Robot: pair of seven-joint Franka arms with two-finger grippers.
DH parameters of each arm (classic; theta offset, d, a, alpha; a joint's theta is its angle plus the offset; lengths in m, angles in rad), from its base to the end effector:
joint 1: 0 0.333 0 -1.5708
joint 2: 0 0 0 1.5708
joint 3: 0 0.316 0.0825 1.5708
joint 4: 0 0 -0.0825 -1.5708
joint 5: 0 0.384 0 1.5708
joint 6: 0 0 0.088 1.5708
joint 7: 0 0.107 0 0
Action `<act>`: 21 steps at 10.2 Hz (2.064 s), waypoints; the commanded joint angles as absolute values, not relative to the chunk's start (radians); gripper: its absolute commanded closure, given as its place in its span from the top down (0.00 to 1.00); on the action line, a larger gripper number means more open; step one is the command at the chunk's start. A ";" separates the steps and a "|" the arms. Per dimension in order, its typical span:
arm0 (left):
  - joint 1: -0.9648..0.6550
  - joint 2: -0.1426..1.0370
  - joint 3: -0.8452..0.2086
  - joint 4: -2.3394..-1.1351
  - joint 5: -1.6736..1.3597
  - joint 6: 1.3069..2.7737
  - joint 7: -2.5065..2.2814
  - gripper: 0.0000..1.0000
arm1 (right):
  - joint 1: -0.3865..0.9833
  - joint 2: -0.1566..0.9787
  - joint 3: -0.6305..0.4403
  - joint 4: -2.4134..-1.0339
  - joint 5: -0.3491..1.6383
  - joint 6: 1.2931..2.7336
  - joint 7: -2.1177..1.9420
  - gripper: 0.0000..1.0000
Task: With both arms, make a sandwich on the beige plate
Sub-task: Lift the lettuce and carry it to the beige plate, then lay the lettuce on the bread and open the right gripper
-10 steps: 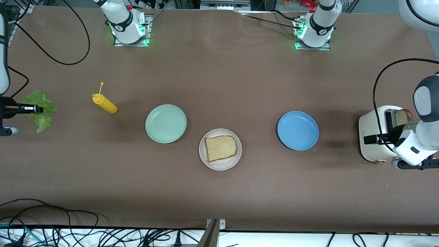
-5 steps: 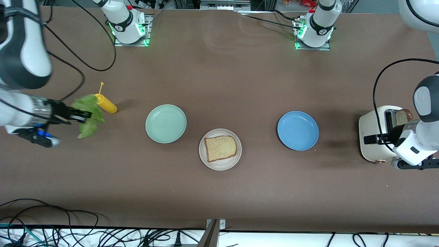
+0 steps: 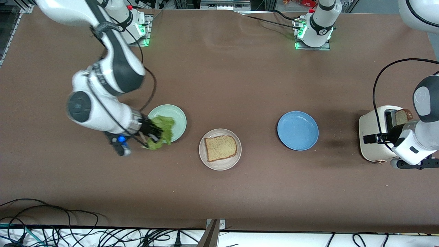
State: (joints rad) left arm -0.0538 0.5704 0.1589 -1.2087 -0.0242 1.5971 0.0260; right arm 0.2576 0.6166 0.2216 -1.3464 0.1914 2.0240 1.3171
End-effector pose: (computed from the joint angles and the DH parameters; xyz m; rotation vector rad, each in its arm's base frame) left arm 0.6981 0.0446 0.4380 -3.0759 -0.0994 0.2762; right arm 0.6592 0.3152 0.3816 -2.5576 1.3324 0.2755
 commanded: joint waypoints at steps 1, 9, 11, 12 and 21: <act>-0.057 0.552 0.156 -1.232 0.012 1.588 0.021 1.00 | 0.363 0.725 0.213 -1.305 0.236 2.208 1.527 0.00; -0.055 0.552 0.155 -1.233 0.012 1.588 0.021 1.00 | 0.518 0.893 0.173 -1.305 0.082 2.462 1.603 0.00; -0.055 0.552 0.155 -1.233 0.012 1.588 0.020 1.00 | 0.526 0.905 0.173 -1.307 -0.027 2.490 1.605 0.00; -0.055 0.552 0.155 -1.233 0.012 1.588 0.020 1.00 | 0.529 0.905 0.173 -1.308 -0.067 2.491 1.606 0.00; -0.051 0.549 0.169 -1.229 0.011 1.591 0.024 1.00 | 0.485 0.864 0.172 -1.304 -0.057 2.432 1.595 0.86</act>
State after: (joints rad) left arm -0.0536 0.5713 0.1635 -1.2152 -0.0241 1.5931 0.0260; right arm 0.5112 0.8835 0.1705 -1.3221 -0.0384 2.4805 1.5863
